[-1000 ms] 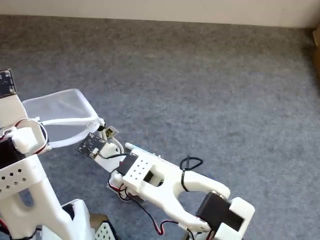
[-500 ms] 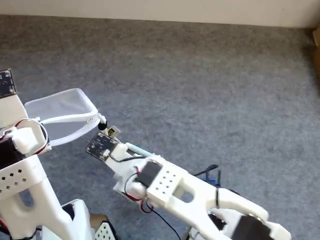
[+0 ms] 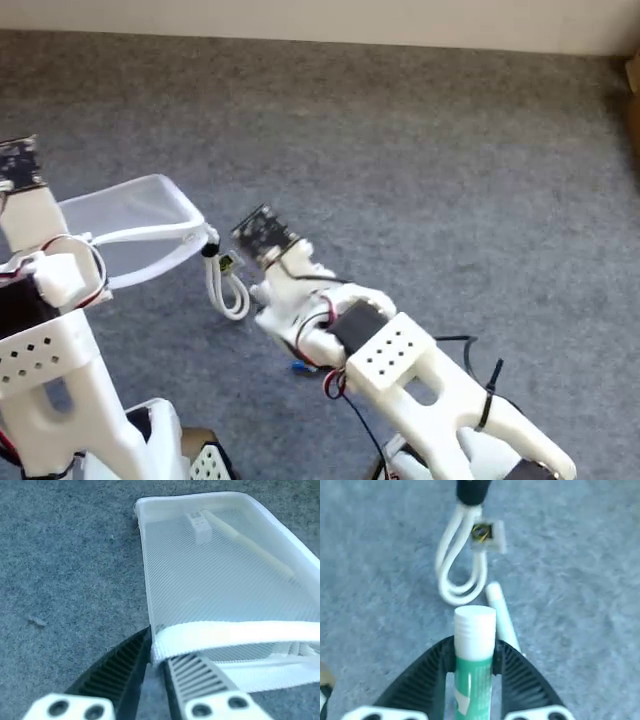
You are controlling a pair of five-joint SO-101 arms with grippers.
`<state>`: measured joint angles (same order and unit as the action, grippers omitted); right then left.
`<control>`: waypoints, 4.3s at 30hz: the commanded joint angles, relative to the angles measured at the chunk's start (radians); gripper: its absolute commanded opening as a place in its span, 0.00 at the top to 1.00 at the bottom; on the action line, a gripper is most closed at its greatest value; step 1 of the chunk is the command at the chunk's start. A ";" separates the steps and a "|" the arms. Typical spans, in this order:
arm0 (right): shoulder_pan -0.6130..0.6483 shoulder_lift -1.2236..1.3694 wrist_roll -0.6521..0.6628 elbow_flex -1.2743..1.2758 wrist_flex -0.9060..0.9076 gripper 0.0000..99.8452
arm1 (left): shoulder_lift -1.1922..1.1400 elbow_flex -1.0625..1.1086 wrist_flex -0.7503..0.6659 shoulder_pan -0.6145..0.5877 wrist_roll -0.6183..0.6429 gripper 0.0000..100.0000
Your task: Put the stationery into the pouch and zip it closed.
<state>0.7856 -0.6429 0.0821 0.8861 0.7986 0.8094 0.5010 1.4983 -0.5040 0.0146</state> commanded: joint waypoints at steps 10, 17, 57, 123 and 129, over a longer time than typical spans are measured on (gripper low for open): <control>-0.147 -0.041 0.002 -0.015 -0.150 0.99 | -0.007 -0.102 0.015 0.162 0.002 0.99; -0.160 -0.041 0.002 -0.008 -0.151 0.99 | -0.010 -0.179 0.043 0.174 0.005 0.99; 0.116 -0.570 0.008 -0.085 -0.051 0.99 | -0.007 -0.275 0.147 0.323 0.066 0.99; 0.097 -0.122 0.003 0.243 -1.374 0.89 | -0.001 -0.274 0.163 0.245 0.064 0.99; 0.140 -0.127 0.008 0.240 -1.283 0.83 | -0.001 -0.274 0.163 0.243 0.064 0.99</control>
<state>0.8991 -0.7718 0.0836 1.1684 -0.5056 0.8017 0.2325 1.6579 -0.2447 0.0713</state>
